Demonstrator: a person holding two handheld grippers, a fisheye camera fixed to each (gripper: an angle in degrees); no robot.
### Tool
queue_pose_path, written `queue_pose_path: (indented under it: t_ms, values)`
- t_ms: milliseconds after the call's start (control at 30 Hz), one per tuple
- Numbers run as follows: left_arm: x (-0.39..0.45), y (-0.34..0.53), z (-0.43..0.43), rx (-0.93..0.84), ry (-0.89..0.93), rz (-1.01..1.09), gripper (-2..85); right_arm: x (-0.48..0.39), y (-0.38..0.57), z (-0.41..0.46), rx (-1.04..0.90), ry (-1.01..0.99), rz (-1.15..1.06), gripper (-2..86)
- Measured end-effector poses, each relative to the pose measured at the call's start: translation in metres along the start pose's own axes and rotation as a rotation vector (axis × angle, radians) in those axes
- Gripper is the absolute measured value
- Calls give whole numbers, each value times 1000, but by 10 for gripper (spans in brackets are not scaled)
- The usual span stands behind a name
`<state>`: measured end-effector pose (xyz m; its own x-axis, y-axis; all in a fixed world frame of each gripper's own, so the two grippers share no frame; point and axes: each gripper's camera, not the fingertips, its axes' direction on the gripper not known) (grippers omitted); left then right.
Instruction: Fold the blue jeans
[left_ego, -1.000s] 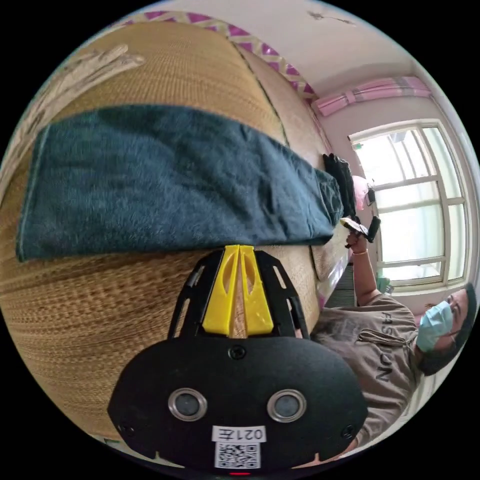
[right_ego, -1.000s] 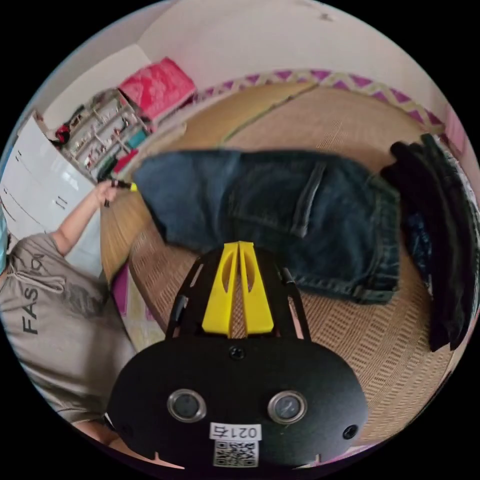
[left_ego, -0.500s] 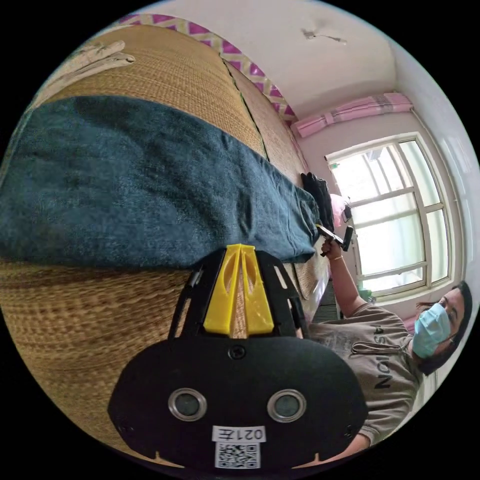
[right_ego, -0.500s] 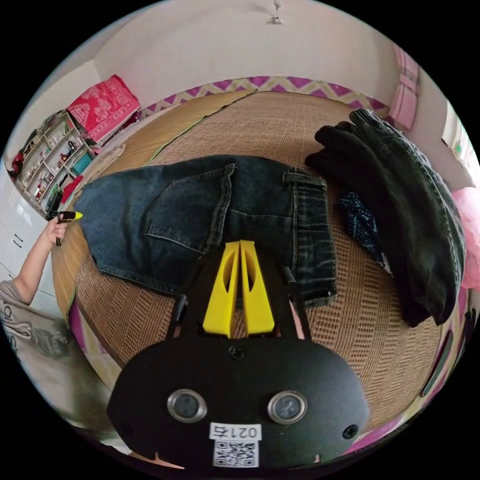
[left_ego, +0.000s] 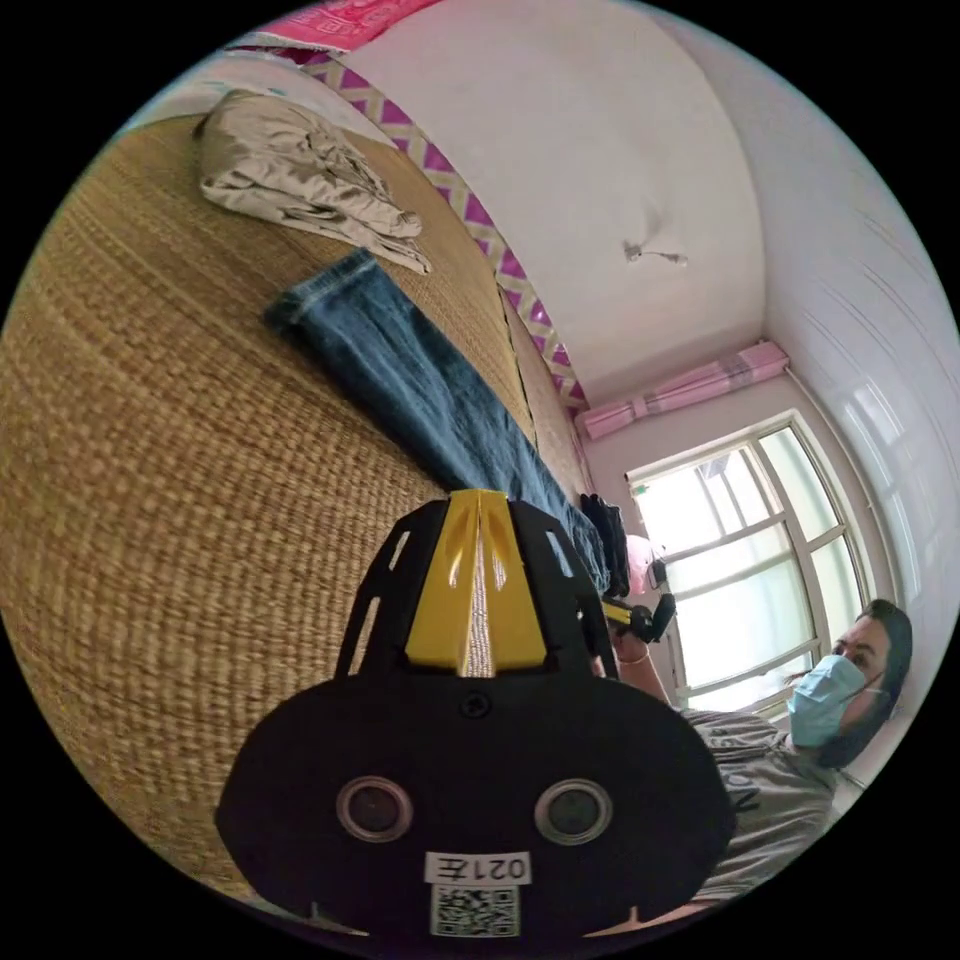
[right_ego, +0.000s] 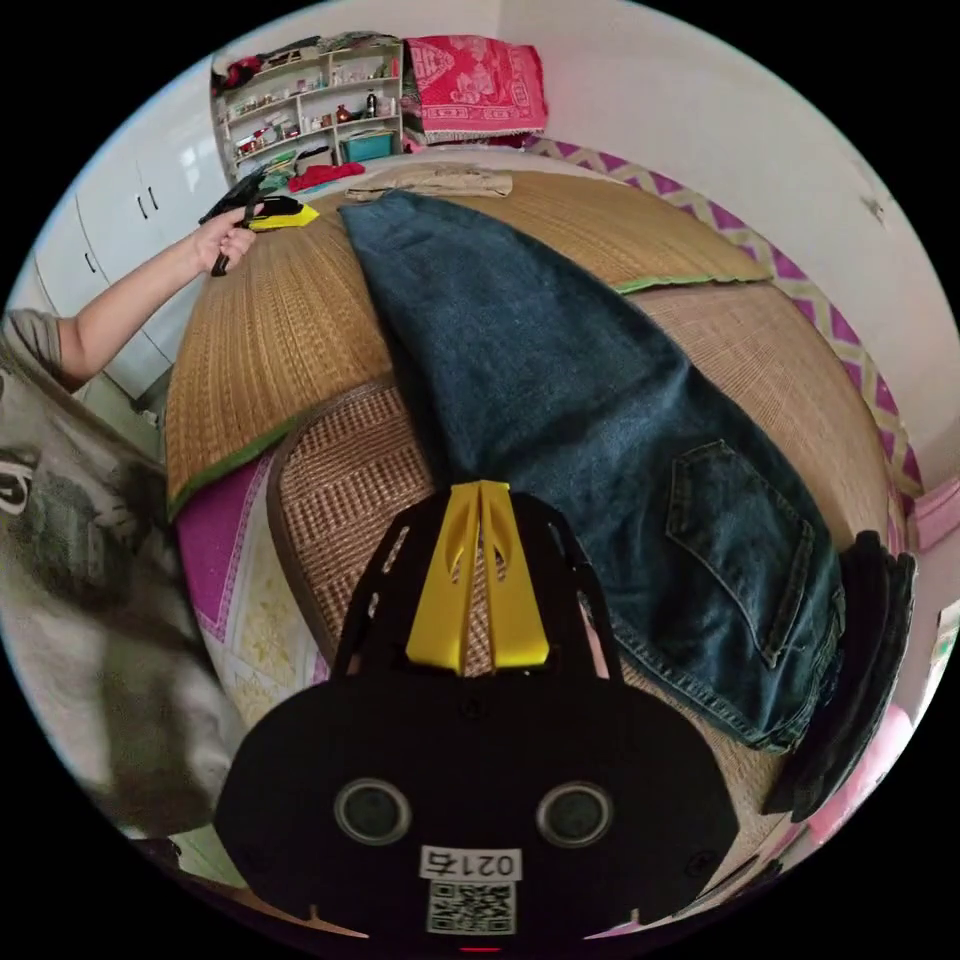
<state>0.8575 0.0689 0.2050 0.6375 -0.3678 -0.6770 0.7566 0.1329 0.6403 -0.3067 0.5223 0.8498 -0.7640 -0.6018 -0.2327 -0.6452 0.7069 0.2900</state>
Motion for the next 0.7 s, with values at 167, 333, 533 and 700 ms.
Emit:
queue_pose_path:
  t_ms: [167,333,533,700]
  values:
    - [-39,6,-77,182,-5,-181,75,40,56,-25,89,-217,178,-7]
    - [-63,-6,-77,214,54,-295,110,98,175,-64,431,-398,554,-6]
    - [-42,-37,-61,246,-1,-343,103,99,282,-74,544,-428,740,-7]
    - [8,-64,-42,249,-67,-339,117,91,327,-72,588,-442,778,-7]
